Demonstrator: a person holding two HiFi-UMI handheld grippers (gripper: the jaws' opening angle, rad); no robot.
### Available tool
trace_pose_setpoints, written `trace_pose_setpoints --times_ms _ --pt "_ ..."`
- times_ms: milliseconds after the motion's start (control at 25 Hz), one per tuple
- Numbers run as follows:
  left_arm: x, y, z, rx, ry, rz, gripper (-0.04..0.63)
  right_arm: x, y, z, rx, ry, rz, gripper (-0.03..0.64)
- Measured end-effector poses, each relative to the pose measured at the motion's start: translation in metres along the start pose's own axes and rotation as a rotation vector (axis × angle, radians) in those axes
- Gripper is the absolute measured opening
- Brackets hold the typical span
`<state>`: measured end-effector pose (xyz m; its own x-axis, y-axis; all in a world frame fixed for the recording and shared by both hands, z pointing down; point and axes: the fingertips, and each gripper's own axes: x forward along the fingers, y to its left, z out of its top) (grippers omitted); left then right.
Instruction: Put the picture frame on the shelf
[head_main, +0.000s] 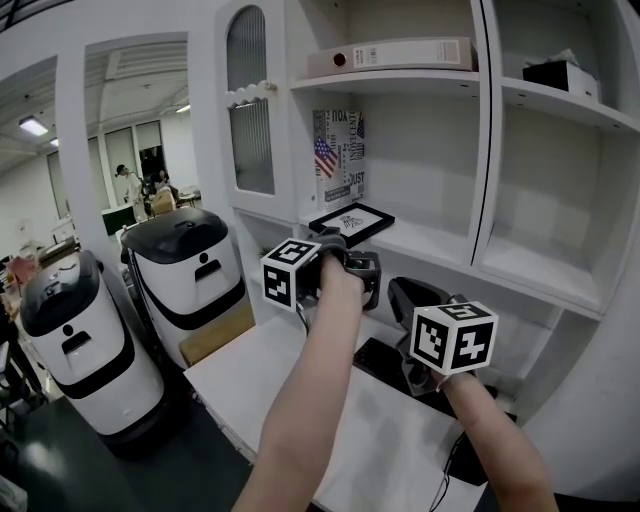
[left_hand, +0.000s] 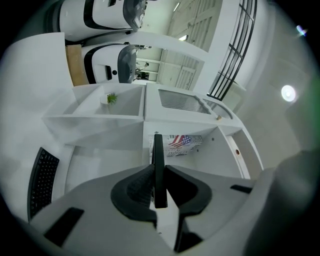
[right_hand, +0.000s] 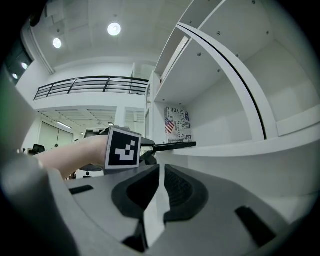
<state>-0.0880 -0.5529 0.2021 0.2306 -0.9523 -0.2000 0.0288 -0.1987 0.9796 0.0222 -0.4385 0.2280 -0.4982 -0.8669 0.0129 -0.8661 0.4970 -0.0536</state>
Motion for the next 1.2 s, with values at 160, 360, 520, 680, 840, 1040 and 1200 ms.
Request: trace_pose_setpoints --times_ms 160,360,520,680,840,1040,1200 --pt "0.007 0.002 -0.002 -0.014 -0.002 0.001 0.064 0.004 -0.004 0.001 -0.006 0.001 -0.001 0.018" --pt "0.015 0.0 -0.003 -0.016 -0.008 0.004 0.064 0.009 -0.009 0.0 -0.011 0.004 0.002 0.018" --pt "0.021 0.001 -0.006 0.008 -0.009 0.018 0.064 0.011 -0.015 -0.001 -0.006 0.004 0.0 0.018" --pt "0.025 0.002 -0.009 0.017 -0.01 0.022 0.064 0.012 -0.018 -0.003 -0.006 0.008 0.0 0.018" --pt "0.028 0.002 -0.011 0.041 -0.018 0.009 0.066 0.012 -0.025 -0.004 -0.004 0.009 -0.005 0.018" --pt "0.027 0.001 -0.012 0.058 -0.012 -0.018 0.113 0.01 -0.028 -0.011 0.013 0.015 -0.006 0.018" --pt "0.022 0.001 -0.011 0.091 0.008 -0.04 0.158 0.009 -0.027 -0.012 0.018 0.017 -0.004 0.018"
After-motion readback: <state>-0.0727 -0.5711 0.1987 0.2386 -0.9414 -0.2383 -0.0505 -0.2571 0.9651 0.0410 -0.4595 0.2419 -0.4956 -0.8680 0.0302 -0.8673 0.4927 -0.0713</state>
